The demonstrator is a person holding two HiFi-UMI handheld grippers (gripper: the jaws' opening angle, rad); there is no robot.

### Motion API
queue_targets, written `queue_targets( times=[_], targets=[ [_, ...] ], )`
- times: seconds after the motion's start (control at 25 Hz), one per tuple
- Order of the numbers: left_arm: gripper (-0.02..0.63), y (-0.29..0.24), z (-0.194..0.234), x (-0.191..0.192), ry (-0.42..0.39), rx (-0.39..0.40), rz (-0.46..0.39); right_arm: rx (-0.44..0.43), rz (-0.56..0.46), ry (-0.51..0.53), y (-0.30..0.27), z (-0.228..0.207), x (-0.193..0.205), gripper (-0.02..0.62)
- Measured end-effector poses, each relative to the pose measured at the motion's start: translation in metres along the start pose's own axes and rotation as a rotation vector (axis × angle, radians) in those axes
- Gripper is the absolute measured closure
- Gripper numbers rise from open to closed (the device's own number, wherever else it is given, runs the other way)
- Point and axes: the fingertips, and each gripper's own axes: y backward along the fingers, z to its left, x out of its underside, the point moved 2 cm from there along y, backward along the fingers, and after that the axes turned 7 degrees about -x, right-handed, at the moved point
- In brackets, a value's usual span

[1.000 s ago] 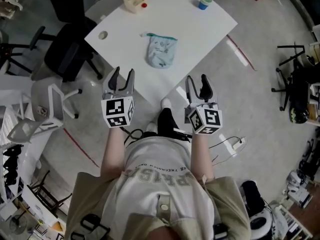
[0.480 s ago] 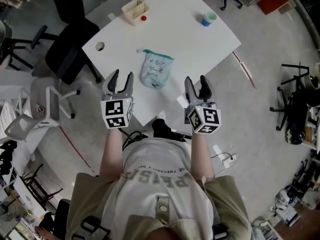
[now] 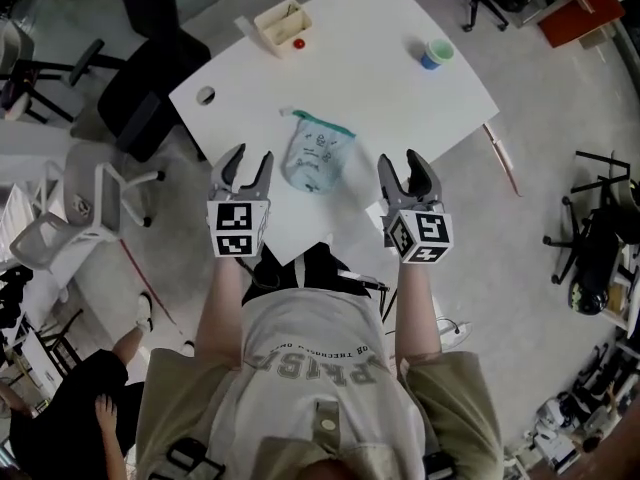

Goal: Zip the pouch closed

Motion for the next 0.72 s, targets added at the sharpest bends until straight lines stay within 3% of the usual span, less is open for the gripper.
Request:
queue_targets(
  times=[0.24,0.72],
  targets=[
    [0.4,-0.031,0.005,0.012,-0.053,0.072,0.045,-0.005,0.045,0.024,-0.021,-0.014,0.01,0.373],
    [0.4,-0.114,0.001,0.034,-0.143,0.299,0.159,-0.002,0.171,0.049,-0.059,-0.007,0.043,0.373]
  ],
)
